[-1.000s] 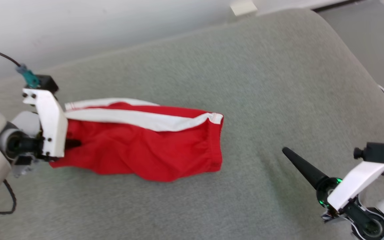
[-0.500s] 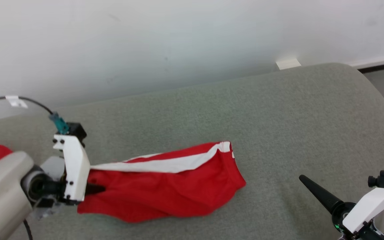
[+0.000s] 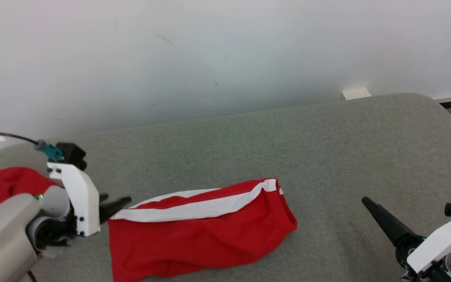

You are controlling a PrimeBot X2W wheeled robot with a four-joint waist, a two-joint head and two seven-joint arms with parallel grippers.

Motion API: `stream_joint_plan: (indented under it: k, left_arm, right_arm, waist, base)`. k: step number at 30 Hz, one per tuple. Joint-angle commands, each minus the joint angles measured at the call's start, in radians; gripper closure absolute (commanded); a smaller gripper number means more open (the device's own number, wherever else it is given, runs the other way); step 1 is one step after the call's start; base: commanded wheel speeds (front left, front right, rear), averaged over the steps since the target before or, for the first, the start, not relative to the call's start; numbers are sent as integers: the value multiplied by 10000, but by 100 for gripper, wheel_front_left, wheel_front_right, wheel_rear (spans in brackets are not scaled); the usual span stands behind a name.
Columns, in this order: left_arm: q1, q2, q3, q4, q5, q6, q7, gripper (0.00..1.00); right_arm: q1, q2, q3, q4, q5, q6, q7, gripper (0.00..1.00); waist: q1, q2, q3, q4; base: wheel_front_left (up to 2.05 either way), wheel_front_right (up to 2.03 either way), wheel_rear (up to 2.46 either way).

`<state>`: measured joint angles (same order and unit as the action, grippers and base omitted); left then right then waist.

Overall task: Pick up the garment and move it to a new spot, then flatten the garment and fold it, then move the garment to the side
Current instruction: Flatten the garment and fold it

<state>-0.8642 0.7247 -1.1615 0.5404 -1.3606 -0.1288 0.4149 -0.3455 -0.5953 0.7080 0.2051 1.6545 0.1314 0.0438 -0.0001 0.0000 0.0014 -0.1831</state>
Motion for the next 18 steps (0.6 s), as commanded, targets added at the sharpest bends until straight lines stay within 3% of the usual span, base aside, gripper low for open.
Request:
stream_joint_plan:
  k: [1, 4, 8, 14, 18]
  left_arm:
    - [-201, 188, 14, -180, 512, -24, -460, 0]
    - [-182, 456, 210, -341, 1150, 47, -1891, 0]
    - [207, 689, 539, -779, 1754, 633, -3692, 0]
    - [1192, 916, 1163, -1824, 2078, 2104, -6138, 0]
    - [2042, 900, 1989, -2741, 2298, 3118, -6753, 0]
  right_arm:
    - [-21, 60, -104, -135, -97, -17, -203, 0]
    - [-58, -18, -223, -247, -707, -17, -954, 0]
    - [-179, -112, -478, -413, -1811, -17, -2206, 0]
    - [-9, 257, -2031, 45, -4198, -17, -3075, 0]
    - [595, 1305, -3828, -168, -6168, -17, -3079, 0]
  waist:
    - [1, 0, -6, 64]
    - [1, 0, 8, 186]
    - [1, 0, -10, 411]
    - [1, 0, -23, 726]
    - [1, 0, 24, 913]
  base:
    - [0, 0, 0]
    - [0, 0, 0]
    - [0, 0, 0]
    - [0, 0, 0]
    - [0, 0, 0]
